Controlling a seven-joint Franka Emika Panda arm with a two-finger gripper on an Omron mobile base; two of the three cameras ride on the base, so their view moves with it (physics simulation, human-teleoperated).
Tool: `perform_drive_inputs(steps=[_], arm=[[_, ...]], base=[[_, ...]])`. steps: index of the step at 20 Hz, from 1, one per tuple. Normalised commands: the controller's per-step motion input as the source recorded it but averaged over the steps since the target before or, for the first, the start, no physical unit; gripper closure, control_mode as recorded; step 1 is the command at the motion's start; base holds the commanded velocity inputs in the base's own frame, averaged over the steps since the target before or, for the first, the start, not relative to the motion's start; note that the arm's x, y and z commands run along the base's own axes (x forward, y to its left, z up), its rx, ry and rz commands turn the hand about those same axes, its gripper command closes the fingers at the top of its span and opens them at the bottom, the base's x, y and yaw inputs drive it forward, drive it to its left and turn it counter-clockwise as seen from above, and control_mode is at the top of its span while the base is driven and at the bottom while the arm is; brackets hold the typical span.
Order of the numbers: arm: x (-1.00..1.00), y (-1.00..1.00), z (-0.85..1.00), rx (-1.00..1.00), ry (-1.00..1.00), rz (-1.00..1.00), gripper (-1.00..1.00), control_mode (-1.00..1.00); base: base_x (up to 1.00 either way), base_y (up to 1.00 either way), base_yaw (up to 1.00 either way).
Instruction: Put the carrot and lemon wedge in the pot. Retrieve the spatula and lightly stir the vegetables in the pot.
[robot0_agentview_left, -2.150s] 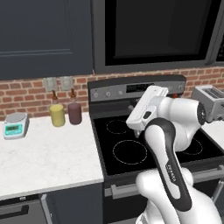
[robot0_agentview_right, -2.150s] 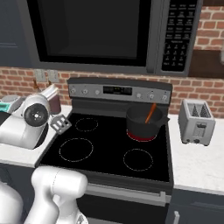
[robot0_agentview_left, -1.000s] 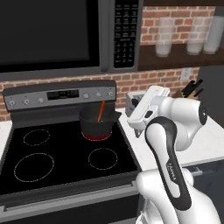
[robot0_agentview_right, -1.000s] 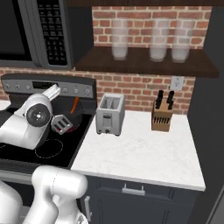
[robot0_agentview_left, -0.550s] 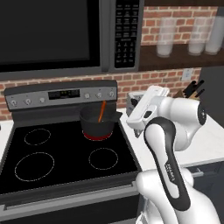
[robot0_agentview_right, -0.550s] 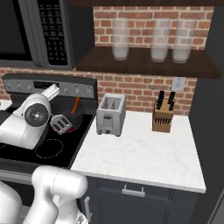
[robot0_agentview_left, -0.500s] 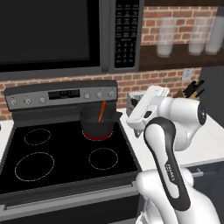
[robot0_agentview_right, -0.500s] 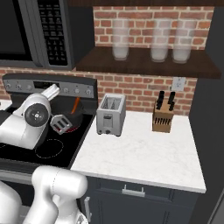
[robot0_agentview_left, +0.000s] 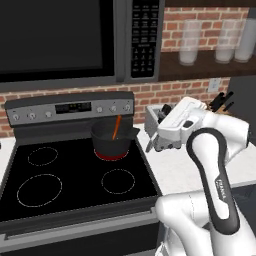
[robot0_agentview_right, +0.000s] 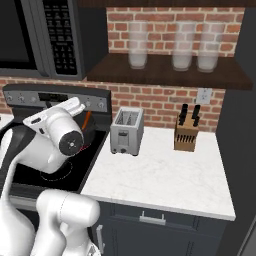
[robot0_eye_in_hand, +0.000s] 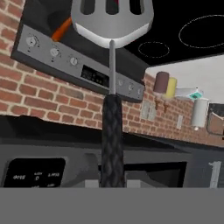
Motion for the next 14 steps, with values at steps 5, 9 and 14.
perform_drive_inputs(steps=[5,9,14], arm=[[-0.02,-0.24,0.02,0.44,-0.06,0.0,1.0,-1.0],[0.34,-0.05,0.0,0.33,-0.01,0.0,1.0,-1.0],[0.58,0.0,-0.03,0.24,0.0,0.0,1.0,-1.0]], base=[[0.0,0.0,0.0],[0.0,0.0,0.0],[0.0,0.0,0.0]])
